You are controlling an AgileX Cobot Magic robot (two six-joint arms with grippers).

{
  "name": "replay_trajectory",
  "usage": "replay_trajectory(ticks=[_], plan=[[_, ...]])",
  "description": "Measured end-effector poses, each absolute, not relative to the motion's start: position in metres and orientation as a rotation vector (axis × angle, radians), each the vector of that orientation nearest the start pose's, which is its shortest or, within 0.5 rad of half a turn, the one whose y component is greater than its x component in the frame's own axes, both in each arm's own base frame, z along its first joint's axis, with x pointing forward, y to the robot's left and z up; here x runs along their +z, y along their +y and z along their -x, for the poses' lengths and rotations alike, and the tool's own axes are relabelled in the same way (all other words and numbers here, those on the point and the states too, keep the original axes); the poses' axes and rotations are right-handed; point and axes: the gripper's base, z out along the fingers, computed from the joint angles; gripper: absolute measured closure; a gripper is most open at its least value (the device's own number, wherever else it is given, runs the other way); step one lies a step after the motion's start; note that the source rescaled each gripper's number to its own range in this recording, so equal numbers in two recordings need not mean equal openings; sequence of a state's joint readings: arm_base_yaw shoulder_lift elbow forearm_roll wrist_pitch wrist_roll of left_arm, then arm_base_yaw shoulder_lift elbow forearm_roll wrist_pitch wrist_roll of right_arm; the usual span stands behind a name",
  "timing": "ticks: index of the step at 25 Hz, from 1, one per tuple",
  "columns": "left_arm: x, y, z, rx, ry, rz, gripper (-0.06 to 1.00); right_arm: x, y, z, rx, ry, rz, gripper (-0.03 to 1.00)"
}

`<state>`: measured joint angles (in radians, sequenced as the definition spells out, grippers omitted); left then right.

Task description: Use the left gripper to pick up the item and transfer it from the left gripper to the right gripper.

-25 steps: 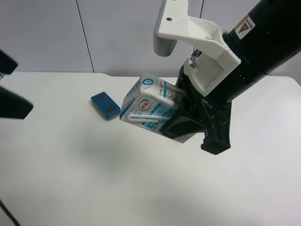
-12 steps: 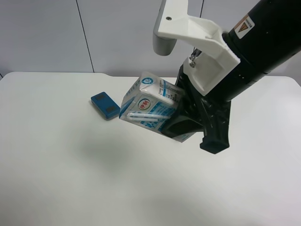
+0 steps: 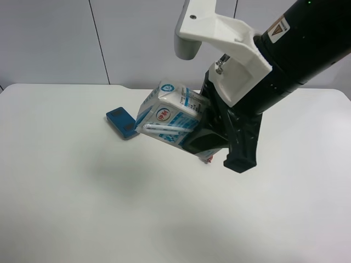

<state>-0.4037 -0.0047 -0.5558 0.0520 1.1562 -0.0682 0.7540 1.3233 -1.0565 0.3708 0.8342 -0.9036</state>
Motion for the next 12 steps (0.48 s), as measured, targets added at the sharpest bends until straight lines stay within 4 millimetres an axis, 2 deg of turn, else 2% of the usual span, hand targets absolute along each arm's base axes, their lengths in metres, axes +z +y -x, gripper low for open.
replay_trajectory(ticks=[7, 12], plan=[[0.2800, 0.0065, 0.0048, -0.230, 2.006, -0.348, -0.05, 0.3128, 0.2041, -0.1793, 0.430, 1.881, 1.652, 0.96], [0.2795, 0.0064, 0.0046, -0.225, 2.006, -0.356, -0.05, 0.3143, 0.2051, -0.1817, 0.466, 1.958, 1.529, 0.96]])
